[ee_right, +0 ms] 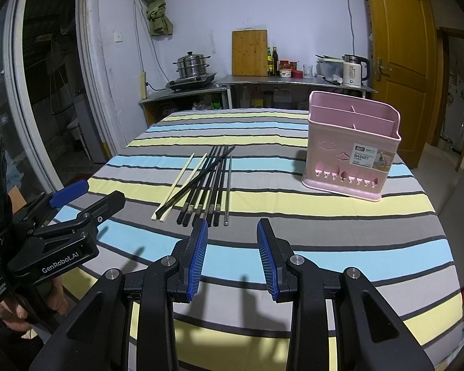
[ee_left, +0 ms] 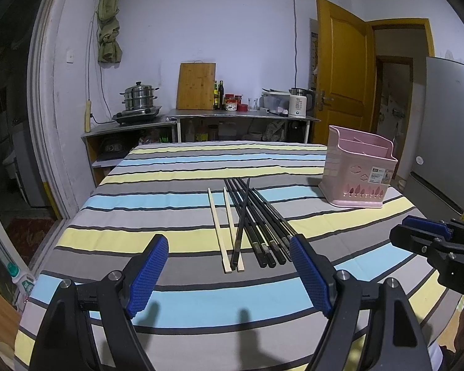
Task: Organize utensils
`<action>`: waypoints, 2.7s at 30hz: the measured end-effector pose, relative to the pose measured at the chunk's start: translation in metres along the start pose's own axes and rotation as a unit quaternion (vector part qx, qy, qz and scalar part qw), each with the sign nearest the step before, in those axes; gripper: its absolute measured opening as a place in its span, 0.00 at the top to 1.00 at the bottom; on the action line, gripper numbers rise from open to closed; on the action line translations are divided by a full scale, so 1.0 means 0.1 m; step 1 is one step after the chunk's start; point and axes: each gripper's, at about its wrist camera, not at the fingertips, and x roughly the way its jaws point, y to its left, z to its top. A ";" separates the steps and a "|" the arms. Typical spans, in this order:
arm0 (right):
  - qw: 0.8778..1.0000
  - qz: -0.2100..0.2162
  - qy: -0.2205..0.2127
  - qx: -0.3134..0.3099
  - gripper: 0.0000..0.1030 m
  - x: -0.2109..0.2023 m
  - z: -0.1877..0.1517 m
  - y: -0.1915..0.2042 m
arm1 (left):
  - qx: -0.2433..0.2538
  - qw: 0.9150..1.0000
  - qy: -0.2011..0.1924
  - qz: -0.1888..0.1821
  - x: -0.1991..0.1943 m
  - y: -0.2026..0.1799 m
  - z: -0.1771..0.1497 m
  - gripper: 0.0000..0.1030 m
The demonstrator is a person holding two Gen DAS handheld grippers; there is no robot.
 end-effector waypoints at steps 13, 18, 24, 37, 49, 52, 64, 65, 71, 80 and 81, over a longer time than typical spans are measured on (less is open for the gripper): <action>1.000 0.000 0.000 0.000 0.67 0.00 0.00 0.00 | 0.000 1.000 0.000 0.000 0.00 0.00 0.00 0.22; 1.000 -0.001 0.000 0.000 0.67 0.00 0.00 0.00 | 0.000 1.000 0.000 0.000 0.00 0.00 0.00 0.22; 1.000 -0.001 0.000 0.000 0.67 0.00 0.00 0.00 | 0.000 1.000 0.000 0.000 0.00 0.00 0.00 0.22; 1.000 -0.001 0.000 0.000 0.67 0.00 0.00 0.00 | 0.001 1.000 0.001 0.001 0.00 -0.01 0.00 0.22; 1.000 -0.001 0.000 0.000 0.67 0.01 0.00 0.00 | 0.003 1.000 0.003 0.000 -0.01 -0.02 0.00 0.22; 1.000 -0.001 0.000 0.000 0.67 0.01 -0.01 0.00 | 0.002 1.000 0.005 -0.001 0.00 -0.01 -0.01 0.22; 1.000 0.001 0.010 0.001 0.67 0.08 0.04 -0.04 | -0.009 0.999 0.041 -0.018 0.26 0.13 0.01 0.22; 1.000 0.003 0.012 0.003 0.67 0.10 0.05 -0.04 | -0.014 0.998 0.049 -0.024 0.32 0.16 0.02 0.22; 1.000 0.013 0.022 0.006 0.67 0.29 0.17 -0.04 | -0.035 0.994 0.102 -0.015 0.75 0.35 0.14 0.23; 0.998 0.030 0.049 0.013 0.67 0.74 0.38 -0.08 | -0.058 0.986 0.157 -0.016 1.45 0.59 0.33 0.44; 0.998 0.032 0.052 0.015 0.67 0.79 0.40 -0.09 | -0.059 0.985 0.161 -0.018 1.51 0.61 0.35 0.45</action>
